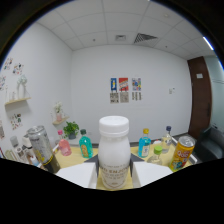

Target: Make me a cup of Mount Fuji.

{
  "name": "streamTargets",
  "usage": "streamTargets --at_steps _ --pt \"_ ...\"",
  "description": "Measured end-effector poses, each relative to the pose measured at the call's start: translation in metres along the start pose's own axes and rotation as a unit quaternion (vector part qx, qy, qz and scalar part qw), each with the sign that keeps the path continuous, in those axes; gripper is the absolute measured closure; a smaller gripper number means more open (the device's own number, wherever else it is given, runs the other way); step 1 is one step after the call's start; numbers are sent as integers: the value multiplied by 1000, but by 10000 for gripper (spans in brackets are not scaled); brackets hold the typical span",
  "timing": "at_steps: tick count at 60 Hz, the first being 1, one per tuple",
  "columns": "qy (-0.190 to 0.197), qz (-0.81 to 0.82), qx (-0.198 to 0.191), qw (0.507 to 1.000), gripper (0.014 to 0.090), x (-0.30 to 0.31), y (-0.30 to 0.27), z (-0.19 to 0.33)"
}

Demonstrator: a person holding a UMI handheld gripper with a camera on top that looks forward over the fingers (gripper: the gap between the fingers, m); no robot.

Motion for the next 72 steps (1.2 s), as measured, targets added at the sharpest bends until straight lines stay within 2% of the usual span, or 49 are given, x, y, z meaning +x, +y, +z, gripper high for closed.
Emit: streamTargets --at_steps 10,17,27,35,43,48,57,72 --pt "-39 13 43 998 566 -2 -14 -53" --pt "-39 7 36 999 568 14 26 -76" --pt "-32 13 -28 999 569 44 139 -78" --pt "-5 -3 -84 996 567 71 233 -67" --pt "5 -39 -112 993 568 87 285 -58" --pt "9 -132 -124 983 569 95 303 -50" --pt "11 -376 -126 918 569 107 314 -39" --pt "10 -668 -78 740 571 106 298 -27"
